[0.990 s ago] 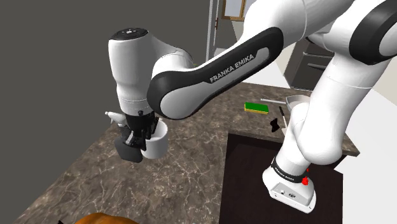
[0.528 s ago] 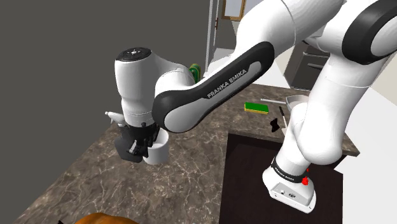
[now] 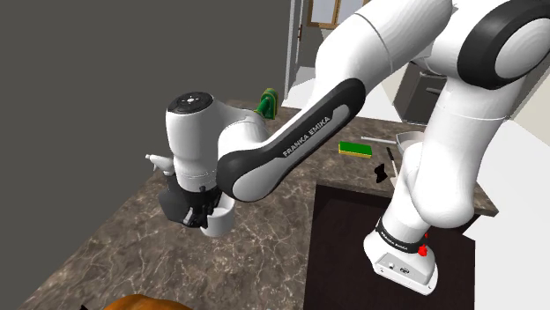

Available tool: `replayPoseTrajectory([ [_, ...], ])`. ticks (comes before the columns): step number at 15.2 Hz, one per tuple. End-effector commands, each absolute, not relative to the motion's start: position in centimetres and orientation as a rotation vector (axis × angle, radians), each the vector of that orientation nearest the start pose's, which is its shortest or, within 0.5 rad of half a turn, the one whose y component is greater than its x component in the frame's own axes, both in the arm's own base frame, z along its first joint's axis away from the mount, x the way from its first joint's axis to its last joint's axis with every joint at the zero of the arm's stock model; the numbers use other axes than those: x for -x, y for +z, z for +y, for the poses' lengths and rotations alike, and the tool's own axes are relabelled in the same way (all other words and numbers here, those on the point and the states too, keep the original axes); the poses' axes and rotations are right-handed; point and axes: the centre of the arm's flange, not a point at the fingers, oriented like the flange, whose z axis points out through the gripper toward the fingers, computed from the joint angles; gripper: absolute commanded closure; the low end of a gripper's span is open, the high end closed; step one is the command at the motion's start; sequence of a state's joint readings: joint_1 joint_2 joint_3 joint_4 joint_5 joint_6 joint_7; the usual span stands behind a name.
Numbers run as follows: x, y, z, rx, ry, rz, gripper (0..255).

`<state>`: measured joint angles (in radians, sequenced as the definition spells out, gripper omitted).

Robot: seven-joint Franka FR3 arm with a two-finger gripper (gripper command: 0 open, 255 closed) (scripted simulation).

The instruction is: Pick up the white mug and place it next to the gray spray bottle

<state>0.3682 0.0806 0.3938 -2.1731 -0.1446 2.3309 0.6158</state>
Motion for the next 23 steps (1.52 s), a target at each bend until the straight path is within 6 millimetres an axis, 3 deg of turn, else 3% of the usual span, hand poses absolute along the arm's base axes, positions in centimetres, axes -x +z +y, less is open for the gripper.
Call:
replayPoseTrajectory([
  [1, -40.3, 35.8, 38.0, 3.120, -0.182, -0.375, 255],
  [9, -40.3, 35.8, 38.0, 3.120, -0.182, -0.375, 255],
  [10, -40.3, 35.8, 38.0, 3.120, -0.182, -0.375, 0],
  [15, -40.3, 35.8, 38.0, 3.120, -0.182, -0.375, 0],
  [19, -39.8, 40.8, 38.0, 3.120, -0.182, -0.375, 0],
  [23, -39.8, 40.8, 38.0, 3.120, -0.182, -0.375, 0],
])
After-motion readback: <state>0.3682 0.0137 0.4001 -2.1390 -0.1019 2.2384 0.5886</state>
